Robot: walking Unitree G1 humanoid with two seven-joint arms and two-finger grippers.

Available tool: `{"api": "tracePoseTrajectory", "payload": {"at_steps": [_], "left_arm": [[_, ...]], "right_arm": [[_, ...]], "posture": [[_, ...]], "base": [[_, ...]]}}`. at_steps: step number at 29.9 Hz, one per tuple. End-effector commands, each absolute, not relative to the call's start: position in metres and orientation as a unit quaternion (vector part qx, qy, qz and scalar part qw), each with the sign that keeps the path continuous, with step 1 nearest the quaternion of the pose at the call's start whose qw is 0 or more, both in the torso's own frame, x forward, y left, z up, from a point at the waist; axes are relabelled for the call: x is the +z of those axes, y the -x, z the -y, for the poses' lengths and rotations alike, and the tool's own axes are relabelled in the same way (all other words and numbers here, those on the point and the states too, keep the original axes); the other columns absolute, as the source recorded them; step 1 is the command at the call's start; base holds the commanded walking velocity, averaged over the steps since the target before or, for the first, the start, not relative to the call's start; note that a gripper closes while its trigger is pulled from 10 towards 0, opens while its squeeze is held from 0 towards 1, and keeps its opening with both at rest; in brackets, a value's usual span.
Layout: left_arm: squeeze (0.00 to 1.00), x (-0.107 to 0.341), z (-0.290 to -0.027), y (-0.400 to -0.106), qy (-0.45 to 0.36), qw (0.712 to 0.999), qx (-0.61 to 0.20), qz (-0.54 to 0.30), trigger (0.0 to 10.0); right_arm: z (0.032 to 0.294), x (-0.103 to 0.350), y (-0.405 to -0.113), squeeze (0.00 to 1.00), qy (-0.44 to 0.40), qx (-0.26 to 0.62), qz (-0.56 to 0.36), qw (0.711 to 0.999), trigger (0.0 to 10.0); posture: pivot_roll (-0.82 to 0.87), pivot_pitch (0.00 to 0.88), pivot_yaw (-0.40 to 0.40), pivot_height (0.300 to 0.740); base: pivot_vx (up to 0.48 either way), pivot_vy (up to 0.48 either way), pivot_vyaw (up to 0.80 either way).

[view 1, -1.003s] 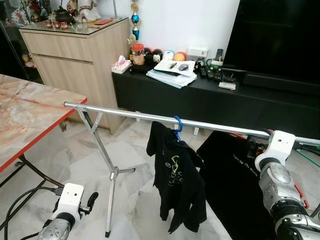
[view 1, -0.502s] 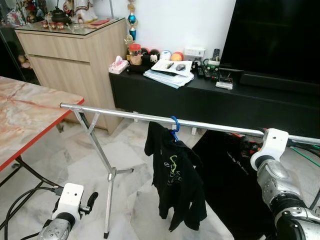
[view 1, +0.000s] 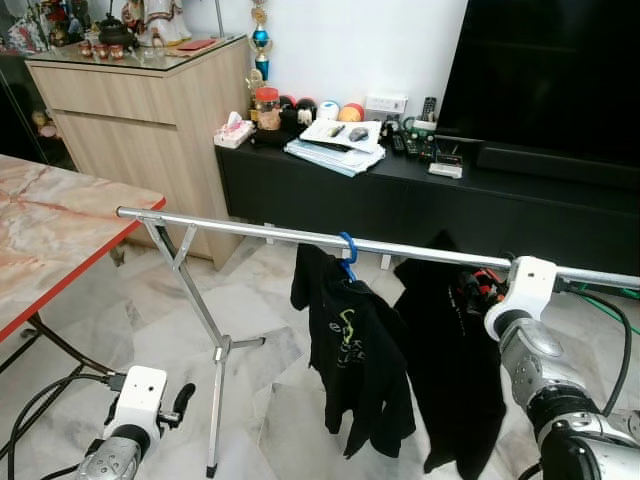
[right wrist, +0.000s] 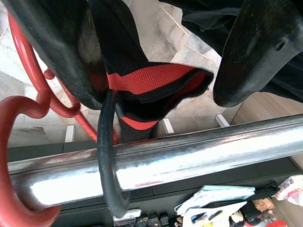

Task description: Hang hanger

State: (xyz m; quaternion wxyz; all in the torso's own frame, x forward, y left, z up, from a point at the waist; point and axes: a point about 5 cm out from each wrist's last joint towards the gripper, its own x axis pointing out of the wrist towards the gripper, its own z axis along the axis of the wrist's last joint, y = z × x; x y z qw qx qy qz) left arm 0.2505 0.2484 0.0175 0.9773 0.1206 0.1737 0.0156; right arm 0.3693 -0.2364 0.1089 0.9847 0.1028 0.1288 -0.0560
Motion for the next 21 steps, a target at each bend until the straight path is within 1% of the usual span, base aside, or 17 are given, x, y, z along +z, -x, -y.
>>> {"api": "tracePoseTrajectory", "payload": {"at_steps": [1, 9, 21], "left_arm": [[0.00, 0.018, -0.247, -0.252, -0.122, 0.977, 0.015, -0.172, 10.0], [0.00, 0.017, -0.248, -0.248, -0.120, 0.977, 0.016, -0.174, 10.0], [0.00, 0.015, -0.251, -0.239, -0.122, 0.976, 0.014, -0.180, 10.0]], "right_arm": [[0.232, 0.109, -0.371, 0.00, -0.107, -0.056, -0.135, 0.983, 10.0], [0.252, 0.107, -0.366, 0.00, -0.110, -0.130, -0.136, 0.976, 10.0], [0.258, 0.095, -0.357, 0.00, -0.115, -0.151, -0.154, 0.970, 10.0]], "posture": [[0.20, 0.000, 0.009, 0.740], [0.20, 0.000, 0.011, 0.740], [0.20, 0.000, 0.023, 0.740]], "base": [[0.000, 0.000, 0.00], [0.000, 0.000, 0.00], [0.000, 0.000, 0.00]]}}
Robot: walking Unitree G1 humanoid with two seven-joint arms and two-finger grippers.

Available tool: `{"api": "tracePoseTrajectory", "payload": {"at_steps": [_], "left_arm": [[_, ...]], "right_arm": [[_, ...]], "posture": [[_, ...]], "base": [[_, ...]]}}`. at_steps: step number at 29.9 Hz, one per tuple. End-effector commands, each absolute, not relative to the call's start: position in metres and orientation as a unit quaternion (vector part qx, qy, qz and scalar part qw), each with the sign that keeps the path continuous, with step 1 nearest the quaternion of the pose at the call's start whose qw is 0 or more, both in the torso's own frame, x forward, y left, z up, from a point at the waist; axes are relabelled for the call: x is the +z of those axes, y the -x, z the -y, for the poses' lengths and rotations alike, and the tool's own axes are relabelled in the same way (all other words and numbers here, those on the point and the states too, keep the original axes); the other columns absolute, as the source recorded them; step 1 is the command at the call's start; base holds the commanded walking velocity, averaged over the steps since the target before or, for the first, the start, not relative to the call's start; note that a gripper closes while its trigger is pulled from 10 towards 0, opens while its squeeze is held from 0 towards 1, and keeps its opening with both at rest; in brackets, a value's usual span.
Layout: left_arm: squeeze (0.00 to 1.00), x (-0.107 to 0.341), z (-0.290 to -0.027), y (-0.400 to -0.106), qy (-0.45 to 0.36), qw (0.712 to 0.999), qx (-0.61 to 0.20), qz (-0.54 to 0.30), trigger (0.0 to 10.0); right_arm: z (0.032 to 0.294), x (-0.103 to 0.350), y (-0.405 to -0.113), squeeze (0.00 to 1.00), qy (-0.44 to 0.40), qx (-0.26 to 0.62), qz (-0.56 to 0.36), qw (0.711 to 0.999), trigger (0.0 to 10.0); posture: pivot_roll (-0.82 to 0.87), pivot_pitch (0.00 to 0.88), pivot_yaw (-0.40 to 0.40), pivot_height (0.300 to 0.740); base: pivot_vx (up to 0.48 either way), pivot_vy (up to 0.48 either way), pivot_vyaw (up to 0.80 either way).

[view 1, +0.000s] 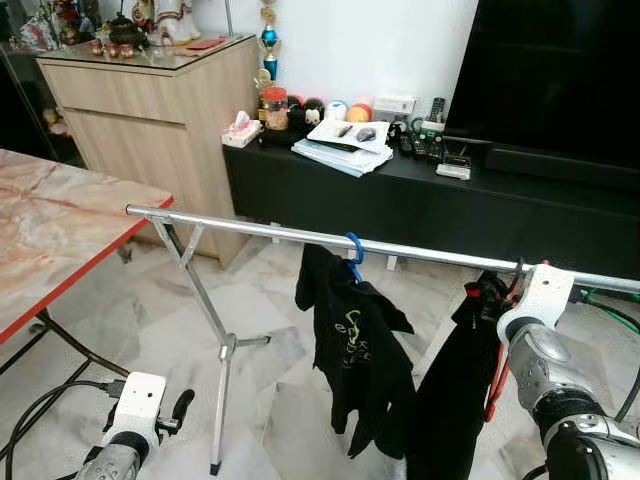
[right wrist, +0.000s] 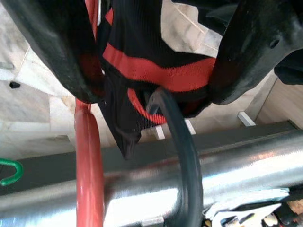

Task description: Hang hanger

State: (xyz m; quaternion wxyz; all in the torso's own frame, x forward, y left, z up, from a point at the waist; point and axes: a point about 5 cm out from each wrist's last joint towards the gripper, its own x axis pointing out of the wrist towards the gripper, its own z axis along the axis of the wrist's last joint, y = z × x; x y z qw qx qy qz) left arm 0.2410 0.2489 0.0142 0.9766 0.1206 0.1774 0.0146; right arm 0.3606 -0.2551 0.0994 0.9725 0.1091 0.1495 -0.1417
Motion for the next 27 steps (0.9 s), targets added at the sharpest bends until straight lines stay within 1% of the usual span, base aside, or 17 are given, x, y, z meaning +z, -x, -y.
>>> {"api": "tracePoseTrajectory", "payload": {"at_steps": [1, 4, 10, 17, 27], "left_arm": [[0.00, 0.015, -0.251, -0.239, -0.123, 0.976, 0.013, -0.181, 10.0], [0.00, 0.015, -0.253, -0.235, -0.125, 0.975, 0.012, -0.183, 10.0], [0.00, 0.014, -0.256, -0.226, -0.129, 0.973, 0.012, -0.190, 10.0], [0.00, 0.014, -0.258, -0.218, -0.132, 0.971, 0.010, -0.198, 10.0], [0.00, 0.015, -0.259, -0.217, -0.135, 0.970, 0.012, -0.201, 10.0]], "right_arm": [[0.259, 0.094, -0.356, 0.00, -0.117, -0.153, -0.157, 0.969, 10.0], [0.256, 0.083, -0.352, 0.00, -0.123, -0.151, -0.182, 0.964, 10.0], [0.251, 0.073, -0.347, 0.00, -0.119, -0.148, -0.201, 0.961, 10.0], [0.251, 0.067, -0.344, 0.00, -0.120, -0.159, -0.214, 0.956, 10.0], [0.251, 0.056, -0.336, 0.00, -0.120, -0.167, -0.231, 0.951, 10.0]], "posture": [[0.20, 0.000, 0.024, 0.740], [0.21, 0.000, 0.029, 0.740], [0.23, 0.006, 0.036, 0.740], [0.24, 0.020, 0.036, 0.740], [0.25, 0.017, 0.039, 0.740]], "base": [[0.000, 0.000, 0.00], [0.000, 0.000, 0.00], [0.000, 0.000, 0.00], [0.000, 0.000, 0.00], [0.000, 0.000, 0.00]]}}
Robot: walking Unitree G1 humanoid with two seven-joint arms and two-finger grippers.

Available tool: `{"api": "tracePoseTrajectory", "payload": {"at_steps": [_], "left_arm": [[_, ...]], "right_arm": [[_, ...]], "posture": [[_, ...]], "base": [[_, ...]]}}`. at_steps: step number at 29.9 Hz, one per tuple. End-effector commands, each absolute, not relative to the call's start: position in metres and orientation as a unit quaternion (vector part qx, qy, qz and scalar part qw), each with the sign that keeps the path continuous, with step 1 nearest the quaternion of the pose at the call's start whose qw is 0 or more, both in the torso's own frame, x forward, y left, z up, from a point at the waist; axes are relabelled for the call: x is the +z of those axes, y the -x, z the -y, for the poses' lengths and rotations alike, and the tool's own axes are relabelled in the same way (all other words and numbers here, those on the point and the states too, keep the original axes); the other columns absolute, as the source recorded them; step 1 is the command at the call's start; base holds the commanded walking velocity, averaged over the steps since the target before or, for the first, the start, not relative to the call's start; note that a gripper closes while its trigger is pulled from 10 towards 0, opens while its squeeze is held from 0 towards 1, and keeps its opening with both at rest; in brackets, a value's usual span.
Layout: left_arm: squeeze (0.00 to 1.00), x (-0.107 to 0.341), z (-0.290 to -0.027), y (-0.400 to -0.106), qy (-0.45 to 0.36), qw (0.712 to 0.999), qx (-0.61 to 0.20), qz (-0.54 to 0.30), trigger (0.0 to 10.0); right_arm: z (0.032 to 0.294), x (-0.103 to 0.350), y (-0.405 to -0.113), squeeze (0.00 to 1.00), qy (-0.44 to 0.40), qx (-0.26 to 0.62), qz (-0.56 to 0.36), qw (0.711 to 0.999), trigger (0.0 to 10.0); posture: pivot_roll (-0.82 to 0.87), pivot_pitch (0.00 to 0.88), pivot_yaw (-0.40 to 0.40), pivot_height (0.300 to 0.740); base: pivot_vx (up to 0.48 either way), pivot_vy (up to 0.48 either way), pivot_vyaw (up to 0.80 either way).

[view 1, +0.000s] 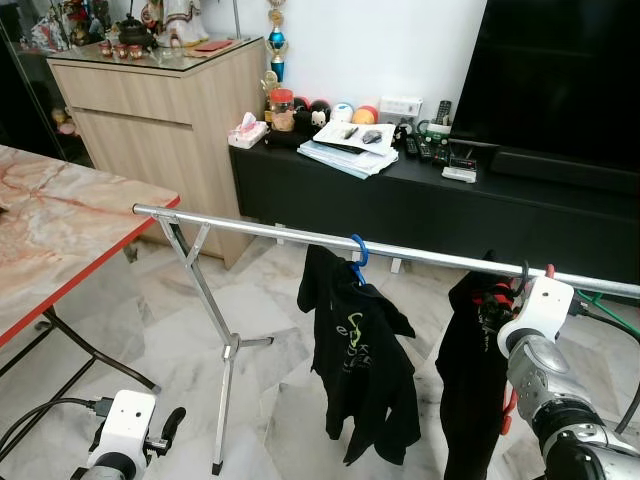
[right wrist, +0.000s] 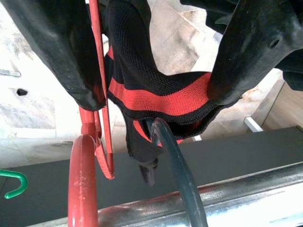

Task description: Hang hanger

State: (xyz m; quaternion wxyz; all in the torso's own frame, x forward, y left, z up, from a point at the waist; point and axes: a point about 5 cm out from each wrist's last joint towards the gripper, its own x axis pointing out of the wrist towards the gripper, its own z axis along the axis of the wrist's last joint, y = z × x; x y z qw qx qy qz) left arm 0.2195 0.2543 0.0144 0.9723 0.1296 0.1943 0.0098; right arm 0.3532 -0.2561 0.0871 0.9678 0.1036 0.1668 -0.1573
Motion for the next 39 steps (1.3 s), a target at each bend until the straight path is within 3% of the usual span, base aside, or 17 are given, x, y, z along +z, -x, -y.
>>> {"api": "tracePoseTrajectory", "payload": {"at_steps": [1, 18, 22, 39], "left_arm": [[0.00, 0.015, -0.259, -0.217, -0.135, 0.970, 0.012, -0.201, 10.0], [0.00, 0.014, -0.256, -0.227, -0.134, 0.972, 0.037, -0.192, 10.0], [0.00, 0.013, -0.257, -0.229, -0.130, 0.972, 0.047, -0.190, 10.0], [0.00, 0.004, -0.255, -0.226, -0.115, 0.973, 0.066, -0.188, 10.0]], "right_arm": [[0.251, 0.057, -0.337, 0.00, -0.121, -0.166, -0.223, 0.953, 10.0], [0.245, 0.062, -0.337, 0.00, -0.060, -0.116, -0.155, 0.979, 10.0], [0.244, 0.068, -0.336, 0.00, -0.045, -0.099, -0.100, 0.989, 10.0], [0.235, 0.066, -0.318, 0.00, -0.039, -0.103, -0.008, 0.994, 10.0]], "posture": [[0.25, 0.016, 0.039, 0.740], [0.23, 0.000, 0.014, 0.740], [0.21, 0.000, 0.014, 0.740], [0.18, 0.000, -0.013, 0.740]], "base": [[0.000, 0.000, 0.00], [0.000, 0.000, 0.00], [0.000, 0.000, 0.00], [0.000, 0.000, 0.00]]}}
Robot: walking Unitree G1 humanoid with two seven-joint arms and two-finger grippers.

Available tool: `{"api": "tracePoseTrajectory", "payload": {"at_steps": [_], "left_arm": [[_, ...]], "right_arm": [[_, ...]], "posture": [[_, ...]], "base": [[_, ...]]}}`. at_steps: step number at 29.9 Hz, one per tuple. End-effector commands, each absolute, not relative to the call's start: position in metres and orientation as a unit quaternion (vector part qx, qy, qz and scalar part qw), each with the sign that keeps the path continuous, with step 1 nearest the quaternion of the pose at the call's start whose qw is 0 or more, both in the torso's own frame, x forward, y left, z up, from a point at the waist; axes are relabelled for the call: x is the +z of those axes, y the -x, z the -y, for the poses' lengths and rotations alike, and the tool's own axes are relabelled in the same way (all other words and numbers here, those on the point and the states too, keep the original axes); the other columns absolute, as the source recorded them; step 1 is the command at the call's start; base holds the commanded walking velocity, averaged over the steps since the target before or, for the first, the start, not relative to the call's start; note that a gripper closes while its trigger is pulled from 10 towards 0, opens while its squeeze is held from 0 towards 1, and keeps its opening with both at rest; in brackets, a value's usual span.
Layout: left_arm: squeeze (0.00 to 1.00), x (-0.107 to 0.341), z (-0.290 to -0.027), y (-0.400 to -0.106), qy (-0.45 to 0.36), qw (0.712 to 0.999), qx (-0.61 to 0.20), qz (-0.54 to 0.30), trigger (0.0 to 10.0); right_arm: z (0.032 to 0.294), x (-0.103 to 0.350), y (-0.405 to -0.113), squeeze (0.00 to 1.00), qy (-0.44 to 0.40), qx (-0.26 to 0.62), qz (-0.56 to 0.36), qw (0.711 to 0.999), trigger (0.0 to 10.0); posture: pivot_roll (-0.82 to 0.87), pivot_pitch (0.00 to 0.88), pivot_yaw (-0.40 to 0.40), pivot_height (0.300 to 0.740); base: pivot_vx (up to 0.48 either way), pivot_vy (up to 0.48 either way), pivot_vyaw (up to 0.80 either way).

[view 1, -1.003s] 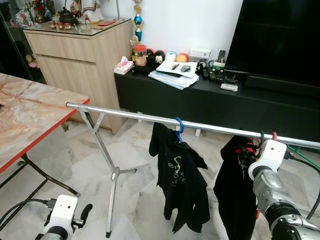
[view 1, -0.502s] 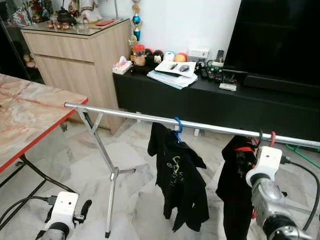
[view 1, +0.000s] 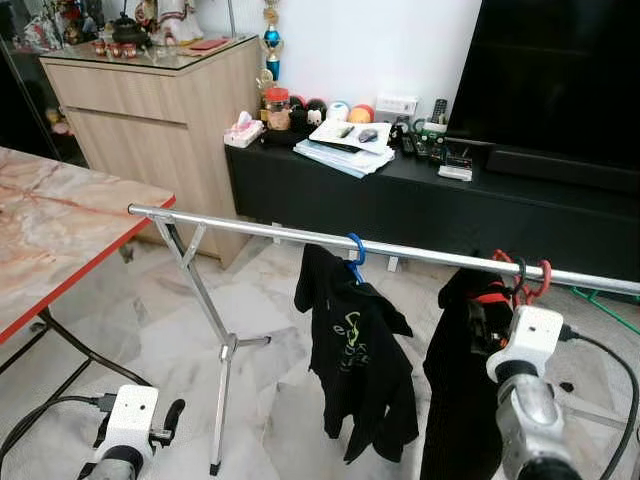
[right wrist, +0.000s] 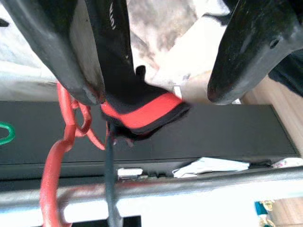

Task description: Hang hanger

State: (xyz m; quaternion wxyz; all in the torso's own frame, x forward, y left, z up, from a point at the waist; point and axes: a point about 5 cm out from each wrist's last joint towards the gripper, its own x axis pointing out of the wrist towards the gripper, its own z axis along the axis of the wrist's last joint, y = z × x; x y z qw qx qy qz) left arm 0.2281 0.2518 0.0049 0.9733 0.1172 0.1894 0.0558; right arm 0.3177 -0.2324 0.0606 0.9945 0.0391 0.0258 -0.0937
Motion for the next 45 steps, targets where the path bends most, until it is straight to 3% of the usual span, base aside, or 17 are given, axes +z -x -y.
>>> {"api": "tracePoseTrajectory", "payload": {"at_steps": [1, 8, 11, 16, 39, 45], "left_arm": [[0.00, 0.004, -0.255, -0.226, -0.115, 0.973, 0.067, -0.188, 10.0], [0.00, 0.003, -0.260, -0.215, -0.105, 0.975, 0.085, -0.179, 10.0], [0.00, -0.004, -0.266, -0.205, -0.081, 0.974, 0.105, -0.185, 10.0], [0.00, -0.010, -0.268, -0.199, -0.051, 0.974, 0.117, -0.186, 10.0], [0.00, -0.016, -0.258, -0.201, -0.047, 0.978, 0.088, -0.185, 10.0], [0.00, -0.017, -0.257, -0.201, -0.046, 0.979, 0.084, -0.181, 10.0]], "right_arm": [[0.235, 0.065, -0.317, 0.00, -0.040, -0.106, -0.006, 0.994, 10.0], [0.227, 0.059, -0.290, 0.00, -0.036, -0.123, 0.032, 0.991, 10.0], [0.230, 0.048, -0.263, 0.00, -0.027, -0.145, 0.021, 0.989, 10.0], [0.229, 0.046, -0.252, 0.00, -0.020, -0.145, 0.008, 0.989, 10.0], [0.213, 0.065, -0.272, 0.00, -0.028, -0.120, 0.011, 0.992, 10.0], [0.211, 0.065, -0.271, 0.00, -0.032, -0.122, 0.009, 0.992, 10.0]], "posture": [[0.18, 0.000, -0.013, 0.740], [0.19, 0.000, -0.030, 0.740], [0.16, 0.000, -0.027, 0.740], [0.15, 0.000, -0.025, 0.740], [0.15, 0.000, -0.039, 0.740], [0.15, 0.000, -0.044, 0.740]], "base": [[0.000, 0.000, 0.00], [0.000, 0.000, 0.00], [0.000, 0.000, 0.00], [0.000, 0.000, 0.00], [0.340, 0.000, 0.00], [0.000, 0.000, 0.00]]}}
